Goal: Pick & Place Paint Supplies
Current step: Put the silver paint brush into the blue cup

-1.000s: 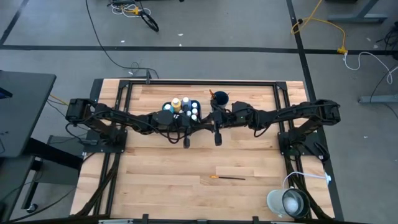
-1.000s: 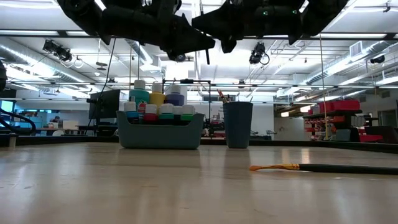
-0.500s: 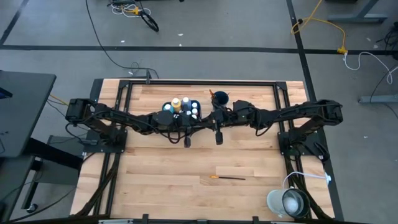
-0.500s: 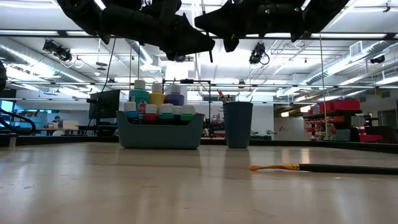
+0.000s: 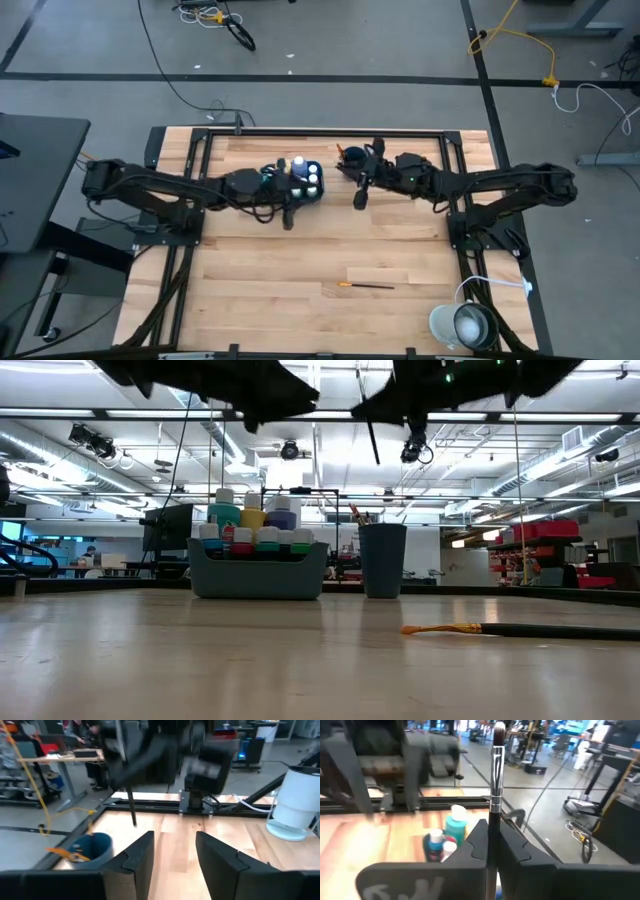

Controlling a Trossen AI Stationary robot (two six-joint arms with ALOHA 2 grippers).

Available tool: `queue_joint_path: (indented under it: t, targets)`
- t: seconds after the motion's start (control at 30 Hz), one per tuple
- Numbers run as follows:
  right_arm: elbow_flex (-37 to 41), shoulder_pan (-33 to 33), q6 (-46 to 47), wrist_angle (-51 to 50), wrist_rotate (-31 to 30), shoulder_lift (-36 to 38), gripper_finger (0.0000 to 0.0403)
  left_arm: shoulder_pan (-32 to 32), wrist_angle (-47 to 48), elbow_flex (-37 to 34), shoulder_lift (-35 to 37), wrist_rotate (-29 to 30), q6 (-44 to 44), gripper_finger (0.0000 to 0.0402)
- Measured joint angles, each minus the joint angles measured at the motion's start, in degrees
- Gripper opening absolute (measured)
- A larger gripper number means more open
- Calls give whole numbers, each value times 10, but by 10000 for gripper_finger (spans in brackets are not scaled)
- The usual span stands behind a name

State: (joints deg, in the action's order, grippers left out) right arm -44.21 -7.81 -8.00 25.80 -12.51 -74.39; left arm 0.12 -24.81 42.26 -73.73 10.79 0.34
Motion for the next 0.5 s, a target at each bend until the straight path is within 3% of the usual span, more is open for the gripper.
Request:
queue_joint_path:
  t: [0.17,0.3,0.5]
  targets:
    - [107,-36,10,159,-31,-2,14,-15,66,0,78,48,22,144]
    - [160,-71,1,280,-52,-22,14,-26,59,0,116,62,49,142]
    - [168,-118,24,301,-43,-82,14,-29,33,0,128,62,48,144]
